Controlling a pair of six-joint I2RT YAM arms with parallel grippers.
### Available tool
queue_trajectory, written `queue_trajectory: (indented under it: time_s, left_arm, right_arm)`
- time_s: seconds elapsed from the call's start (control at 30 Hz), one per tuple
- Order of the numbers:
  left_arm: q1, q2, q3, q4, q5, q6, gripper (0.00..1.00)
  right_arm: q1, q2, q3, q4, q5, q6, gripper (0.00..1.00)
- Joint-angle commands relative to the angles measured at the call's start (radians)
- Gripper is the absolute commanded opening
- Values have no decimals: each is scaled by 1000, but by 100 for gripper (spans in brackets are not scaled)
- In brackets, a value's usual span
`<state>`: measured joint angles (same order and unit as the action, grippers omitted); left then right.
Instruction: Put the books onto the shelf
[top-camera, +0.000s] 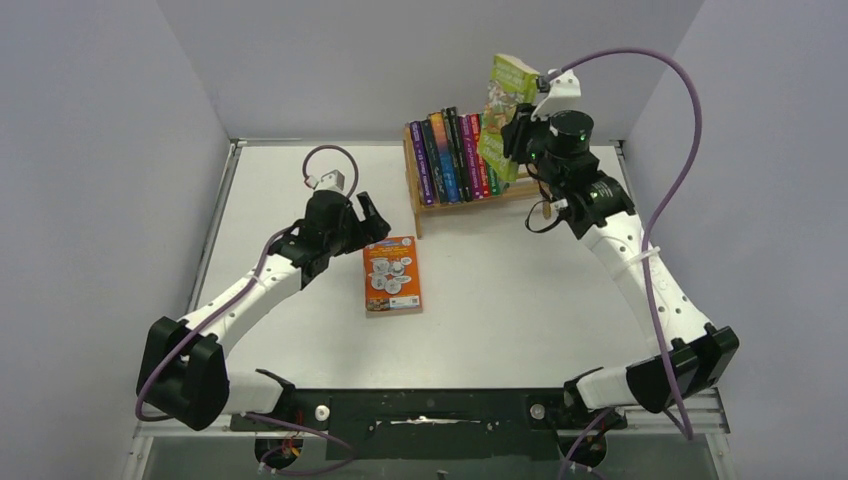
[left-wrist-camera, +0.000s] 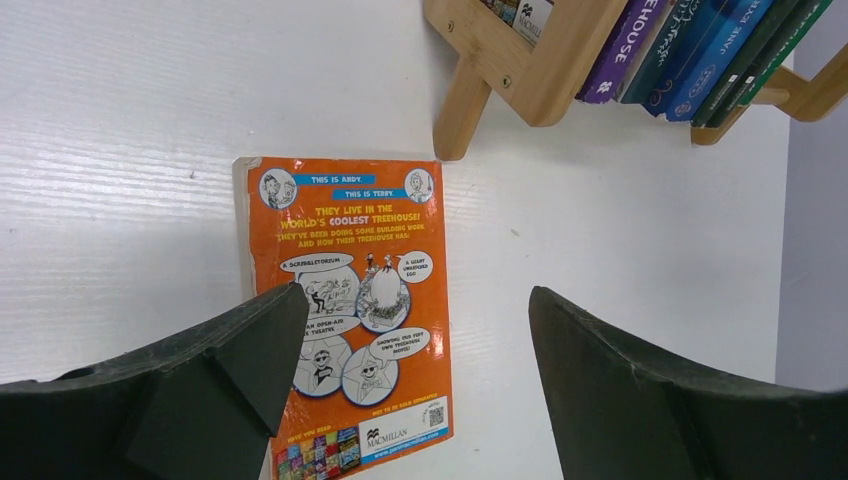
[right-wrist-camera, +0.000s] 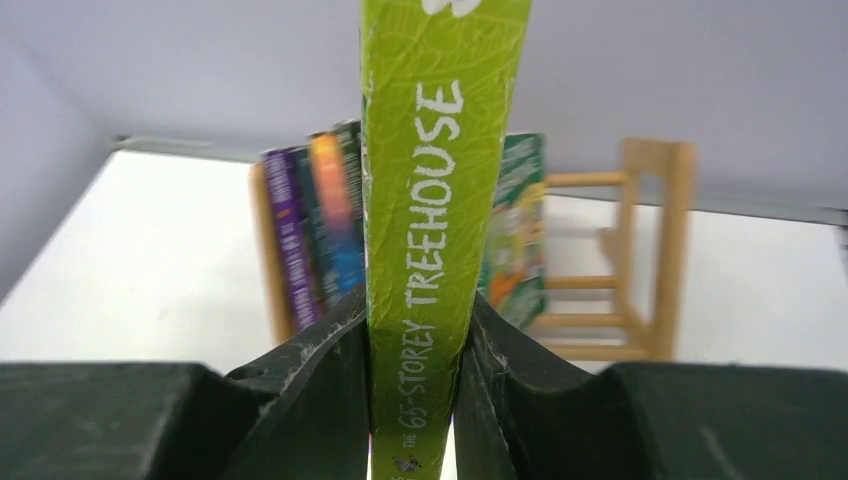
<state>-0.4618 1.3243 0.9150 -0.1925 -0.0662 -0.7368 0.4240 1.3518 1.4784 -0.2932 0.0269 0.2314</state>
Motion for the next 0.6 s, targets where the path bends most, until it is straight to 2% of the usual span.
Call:
queue_trajectory:
  time_s: [0.0,0.2,0.3,0.57]
  left_arm:
    - [13,-55,16,8,-3,38,82]
    - [46,-74,-14,62,55,33,83]
    - [55,-61,-6,60,78,48,88]
    - [55,-38,9,49,84,78,88]
  right_arm:
    - [-78,80,100,33,150,-115,0]
    - [-186,207,157,77,63,-116,0]
    - [-220,272,170,99,23,-115,0]
    - [-242,388,177,134,10,-125,0]
